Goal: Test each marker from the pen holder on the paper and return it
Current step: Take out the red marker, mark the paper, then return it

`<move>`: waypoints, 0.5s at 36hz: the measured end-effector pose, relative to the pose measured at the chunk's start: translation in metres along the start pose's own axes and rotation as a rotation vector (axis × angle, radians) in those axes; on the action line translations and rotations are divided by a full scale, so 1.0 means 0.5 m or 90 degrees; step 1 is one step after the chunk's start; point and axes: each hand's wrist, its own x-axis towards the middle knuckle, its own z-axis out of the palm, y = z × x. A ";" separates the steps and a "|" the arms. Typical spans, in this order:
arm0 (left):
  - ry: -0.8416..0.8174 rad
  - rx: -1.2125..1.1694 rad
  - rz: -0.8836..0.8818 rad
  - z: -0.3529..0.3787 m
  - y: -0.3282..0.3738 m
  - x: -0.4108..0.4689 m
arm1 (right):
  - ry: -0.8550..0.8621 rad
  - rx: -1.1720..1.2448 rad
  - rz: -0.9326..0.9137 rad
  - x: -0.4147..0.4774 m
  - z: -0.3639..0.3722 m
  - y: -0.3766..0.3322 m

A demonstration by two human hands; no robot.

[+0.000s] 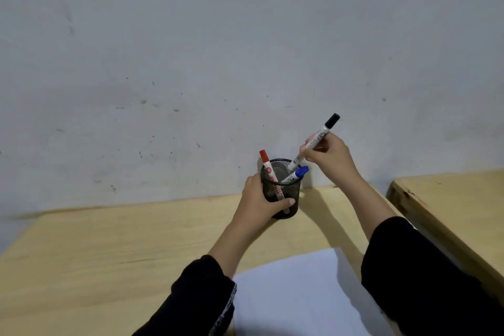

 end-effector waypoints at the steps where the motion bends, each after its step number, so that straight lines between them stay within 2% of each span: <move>1: 0.002 -0.008 0.008 0.005 -0.003 0.005 | -0.020 -0.018 0.005 0.004 0.003 0.006; 6: 0.006 -0.037 0.029 0.012 -0.010 0.016 | -0.106 -0.079 0.018 0.013 0.015 0.019; 18: -0.007 -0.032 0.042 0.005 -0.017 0.027 | -0.138 -0.131 0.058 0.042 0.012 0.025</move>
